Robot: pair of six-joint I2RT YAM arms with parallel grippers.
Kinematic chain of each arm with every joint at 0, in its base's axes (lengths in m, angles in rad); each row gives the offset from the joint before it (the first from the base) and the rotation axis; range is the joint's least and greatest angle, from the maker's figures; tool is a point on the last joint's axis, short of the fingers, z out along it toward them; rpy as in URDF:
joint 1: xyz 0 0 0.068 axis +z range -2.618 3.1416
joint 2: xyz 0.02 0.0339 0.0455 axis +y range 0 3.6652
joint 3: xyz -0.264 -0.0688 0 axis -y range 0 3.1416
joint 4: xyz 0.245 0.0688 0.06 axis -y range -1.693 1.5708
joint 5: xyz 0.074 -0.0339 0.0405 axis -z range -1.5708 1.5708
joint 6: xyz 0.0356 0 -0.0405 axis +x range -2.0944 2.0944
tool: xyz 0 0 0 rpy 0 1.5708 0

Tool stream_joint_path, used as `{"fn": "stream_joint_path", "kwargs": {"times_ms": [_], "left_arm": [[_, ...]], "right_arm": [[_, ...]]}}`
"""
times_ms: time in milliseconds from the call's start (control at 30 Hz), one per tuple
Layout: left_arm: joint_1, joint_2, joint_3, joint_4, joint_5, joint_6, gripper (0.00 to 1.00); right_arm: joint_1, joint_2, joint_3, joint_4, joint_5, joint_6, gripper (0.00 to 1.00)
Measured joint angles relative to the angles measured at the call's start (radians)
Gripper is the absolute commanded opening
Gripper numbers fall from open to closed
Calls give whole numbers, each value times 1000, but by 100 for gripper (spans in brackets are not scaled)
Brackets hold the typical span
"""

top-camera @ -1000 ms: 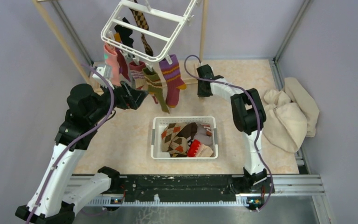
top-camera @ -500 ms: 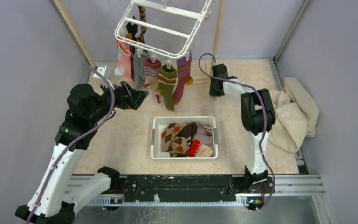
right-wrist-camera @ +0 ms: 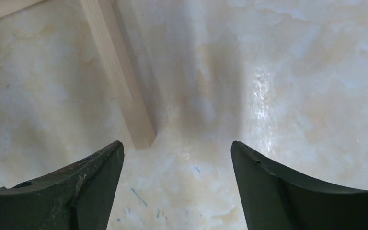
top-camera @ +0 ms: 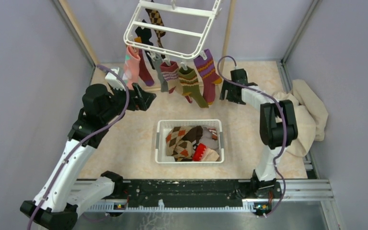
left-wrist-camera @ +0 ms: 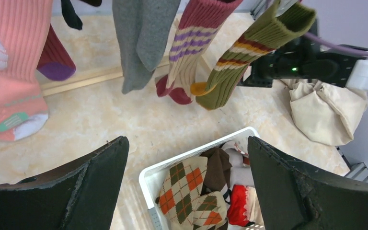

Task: Remove the socks clipped to the hanger
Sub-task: Move the clothesline to the center of the board, then remove the sock from the hanger.

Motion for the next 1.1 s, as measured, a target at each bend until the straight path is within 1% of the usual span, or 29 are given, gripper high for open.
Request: {"fn": "stream_joint_path", "kwargs": {"times_ms": [67, 100, 133, 233, 367, 467, 533, 600, 700, 867, 1100], "left_arm": [[0, 5, -16, 2, -3, -4, 99], [0, 5, -21, 2, -7, -7, 99], [0, 5, -23, 1, -13, -9, 99], [0, -4, -24, 2, -17, -12, 99], [0, -41, -43, 10, -16, -36, 99], [0, -66, -74, 30, 3, -57, 99], [0, -83, -106, 45, 23, -69, 99], [0, -101, -135, 53, 30, -77, 99], [0, -148, -180, 55, 26, -83, 99], [0, -205, -196, 64, 14, -83, 99], [0, -214, -201, 70, 15, -90, 99]], "right_arm": [[0, -56, -30, -1, 3, 3, 91], [0, -81, -38, -1, 6, 6, 96], [0, -114, -49, -1, 11, 8, 98], [0, -220, -84, 13, 16, 19, 98], [0, -413, -168, 34, -15, 33, 97], [0, -547, -253, 114, -102, 29, 95], [0, -610, -319, 194, -199, 17, 92], [0, -620, -345, 248, -282, 9, 88], [0, -591, -369, 337, -407, 5, 86], [8, -555, -409, 472, -503, 14, 86], [39, -431, -414, 720, -650, 48, 86]]}}
